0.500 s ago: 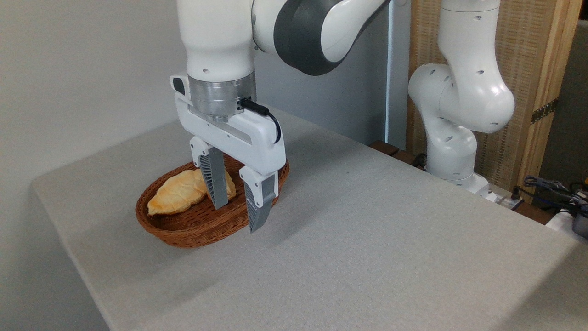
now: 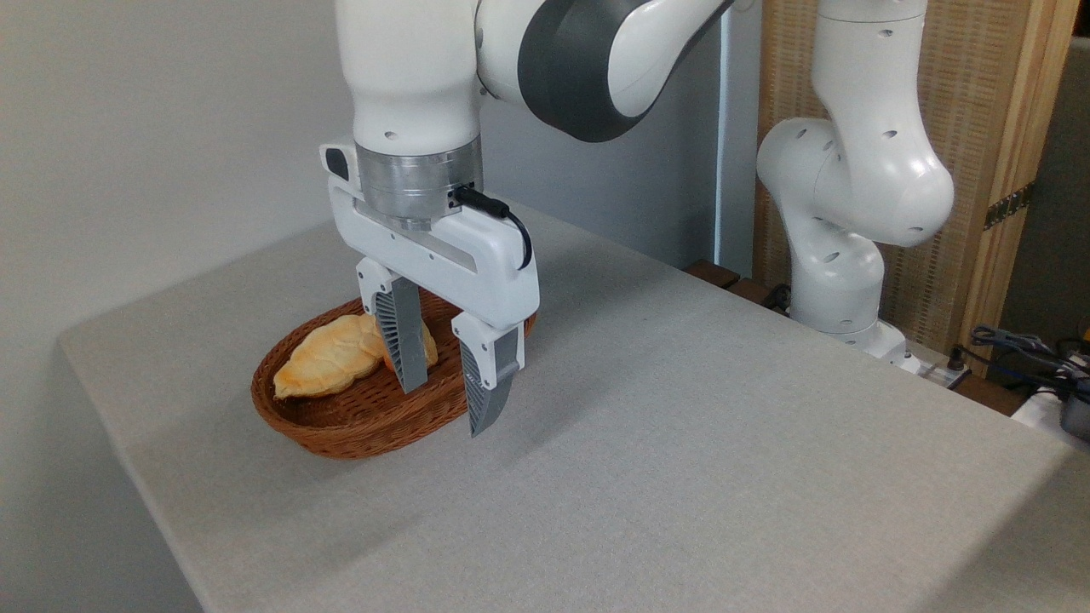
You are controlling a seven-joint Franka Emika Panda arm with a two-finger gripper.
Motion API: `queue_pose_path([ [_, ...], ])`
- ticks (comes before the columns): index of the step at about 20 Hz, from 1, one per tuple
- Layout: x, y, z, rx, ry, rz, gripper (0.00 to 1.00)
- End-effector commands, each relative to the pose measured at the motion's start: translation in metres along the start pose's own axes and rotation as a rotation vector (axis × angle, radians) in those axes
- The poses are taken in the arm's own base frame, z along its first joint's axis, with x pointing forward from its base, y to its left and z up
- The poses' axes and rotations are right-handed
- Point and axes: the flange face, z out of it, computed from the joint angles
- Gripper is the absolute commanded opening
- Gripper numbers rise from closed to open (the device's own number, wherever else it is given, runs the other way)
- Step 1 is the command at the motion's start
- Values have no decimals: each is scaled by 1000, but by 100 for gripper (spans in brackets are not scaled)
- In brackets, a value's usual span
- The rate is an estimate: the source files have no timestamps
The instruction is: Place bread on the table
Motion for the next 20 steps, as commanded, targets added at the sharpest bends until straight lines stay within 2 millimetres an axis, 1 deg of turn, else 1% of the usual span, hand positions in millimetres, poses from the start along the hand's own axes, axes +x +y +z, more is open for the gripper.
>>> queue_pose_path([
  [1, -3, 0, -5, 0, -15, 18, 100],
  [20, -4, 2, -5, -5, -21, 18, 100],
])
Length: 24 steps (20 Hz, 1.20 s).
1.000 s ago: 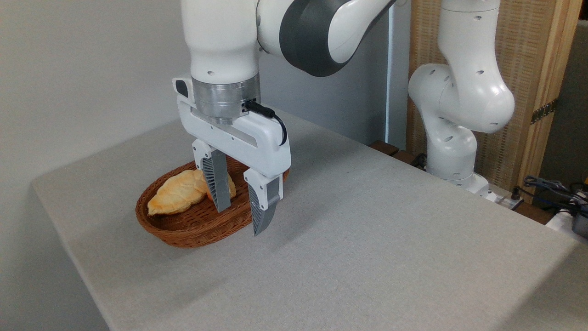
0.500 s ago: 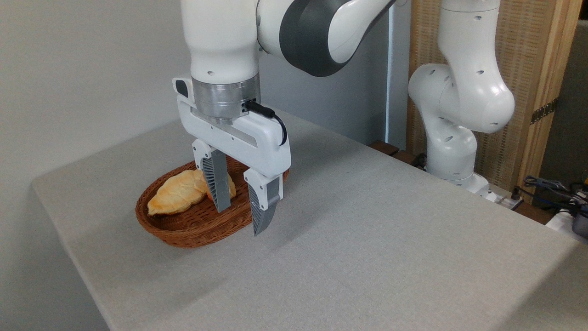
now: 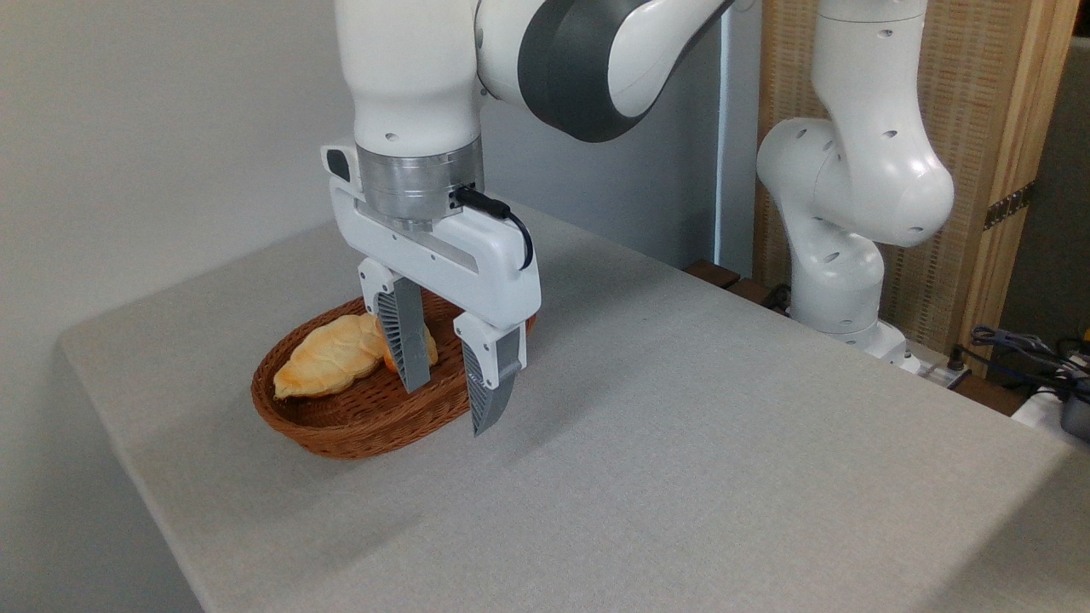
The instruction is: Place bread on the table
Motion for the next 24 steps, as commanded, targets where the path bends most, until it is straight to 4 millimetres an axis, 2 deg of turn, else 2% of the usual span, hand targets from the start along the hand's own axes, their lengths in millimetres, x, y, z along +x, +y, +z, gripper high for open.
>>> queue_pose_path([
  [1, -3, 1, -6, 2, -12, 18, 100],
  [10, 4, 13, -3, -8, -22, 29, 100],
  [14, 26, 45, 2, -26, -18, 65, 100],
  [18, 55, 100, 12, -69, -14, 93, 100],
  [22, 73, 143, 18, -112, -8, 156, 100],
  [24, 84, 167, 31, -125, -28, 202, 100],
])
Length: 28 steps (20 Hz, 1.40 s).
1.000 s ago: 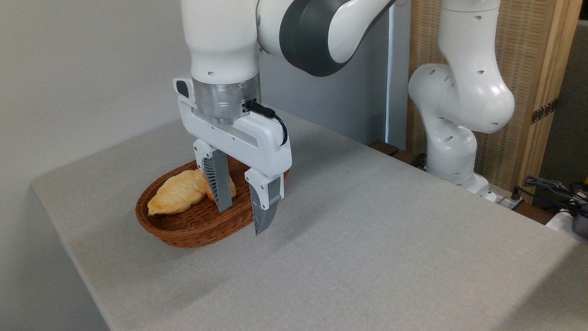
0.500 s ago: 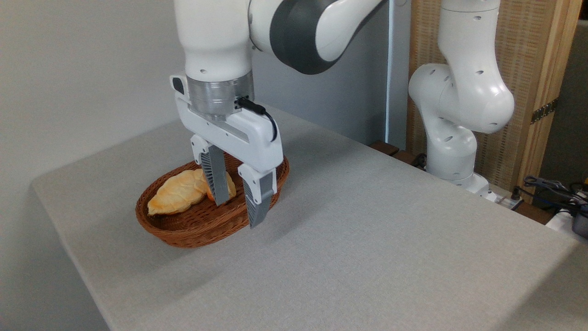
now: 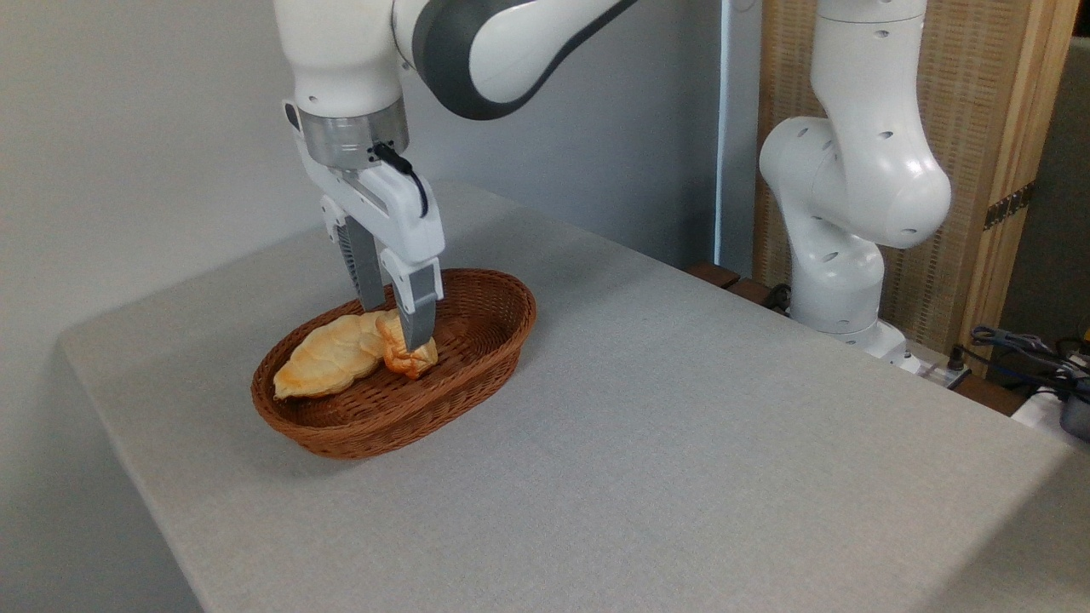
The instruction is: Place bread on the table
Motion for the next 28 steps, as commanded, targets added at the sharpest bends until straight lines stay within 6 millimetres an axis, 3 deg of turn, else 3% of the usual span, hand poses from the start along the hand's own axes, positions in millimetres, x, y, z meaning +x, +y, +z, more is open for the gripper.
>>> queue_pose_path([
  [1, 19, 29, 21, -41, -33, 47, 100],
  [6, 34, 47, 57, -75, -84, 92, 100],
  [15, 39, 45, 79, -81, -108, 103, 100],
  [16, 40, 45, 78, -76, -103, 103, 93],
  [18, 40, 43, 79, -63, -108, 111, 60],
  [19, 40, 43, 79, -63, -108, 114, 49],
  [21, 40, 43, 79, -63, -108, 114, 44],
  [28, 39, 43, 72, -58, -102, 113, 44],
])
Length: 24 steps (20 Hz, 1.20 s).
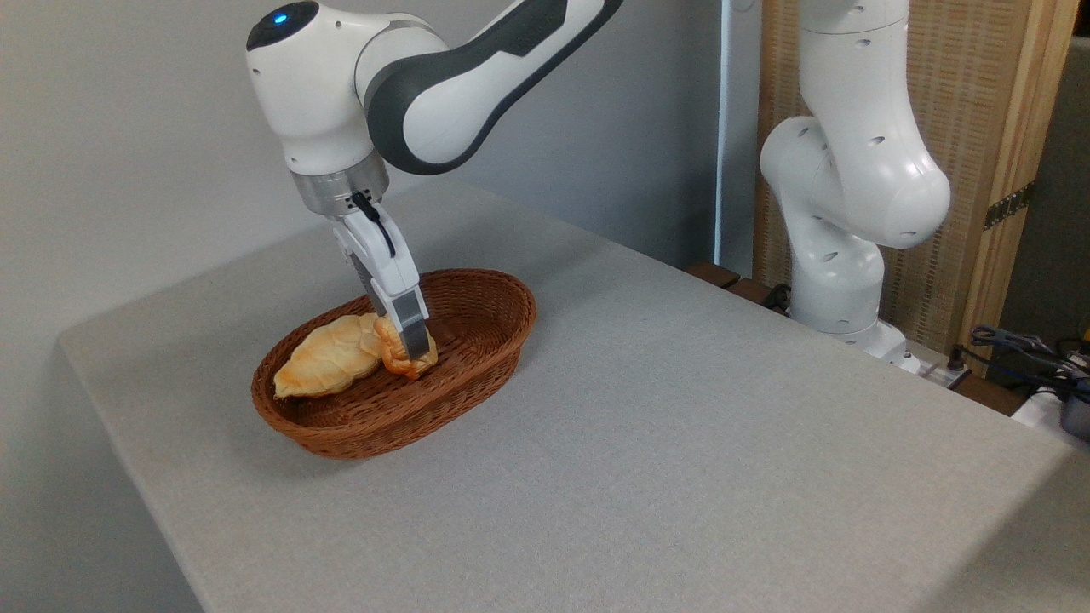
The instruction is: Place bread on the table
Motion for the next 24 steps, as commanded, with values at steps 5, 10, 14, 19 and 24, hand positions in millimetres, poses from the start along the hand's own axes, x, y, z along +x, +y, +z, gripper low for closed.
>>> queue_pose_path([
  [5, -5, -1, -13, 17, 3, 4, 42],
  [10, -14, 3, -37, 31, 17, -2, 44],
  [14, -56, -21, -79, 50, 46, -76, 46],
  [19, -111, -70, -99, 47, 52, -104, 48],
  [24, -140, -105, -85, 74, -19, -145, 51],
])
